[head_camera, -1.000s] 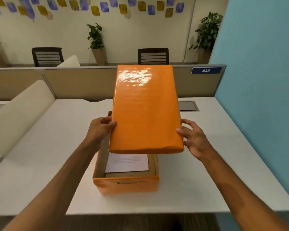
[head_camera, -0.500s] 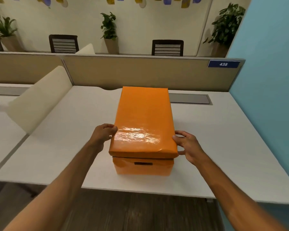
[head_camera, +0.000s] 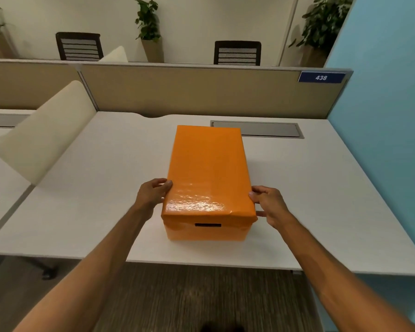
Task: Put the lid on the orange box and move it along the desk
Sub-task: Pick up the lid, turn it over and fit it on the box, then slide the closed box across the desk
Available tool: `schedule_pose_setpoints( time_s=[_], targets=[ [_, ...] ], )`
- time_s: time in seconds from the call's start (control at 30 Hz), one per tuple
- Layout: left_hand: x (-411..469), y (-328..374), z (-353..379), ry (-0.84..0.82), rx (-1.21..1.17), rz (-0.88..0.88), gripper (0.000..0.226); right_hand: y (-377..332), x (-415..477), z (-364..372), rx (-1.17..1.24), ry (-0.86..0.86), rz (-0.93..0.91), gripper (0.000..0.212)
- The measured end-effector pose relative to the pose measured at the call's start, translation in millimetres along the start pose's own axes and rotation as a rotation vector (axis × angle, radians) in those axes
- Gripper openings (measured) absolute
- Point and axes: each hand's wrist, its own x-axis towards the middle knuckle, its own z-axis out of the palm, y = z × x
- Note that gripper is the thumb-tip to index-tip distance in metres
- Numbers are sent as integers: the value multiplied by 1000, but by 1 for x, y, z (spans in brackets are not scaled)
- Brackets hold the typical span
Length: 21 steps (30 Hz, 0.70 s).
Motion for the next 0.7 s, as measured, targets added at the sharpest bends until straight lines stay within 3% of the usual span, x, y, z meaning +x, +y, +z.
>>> schedule_pose_setpoints(
  time_s=[0.3,0.4,0.53,0.7],
  targets=[
    [8,-20,1,-14,-30,-22,44,10,8,8,-40,26,32,36],
    [16,-21,0,-29,-76,-60,52,7,16,7,-29,22,22,45],
    [34,-9,3,-33,-84,-43,61,-11,38,14,-139,25,-117,57],
    [64,18,11,-20,90,102,60,-41,81,23,-464,-14,-356,64]
  ],
)
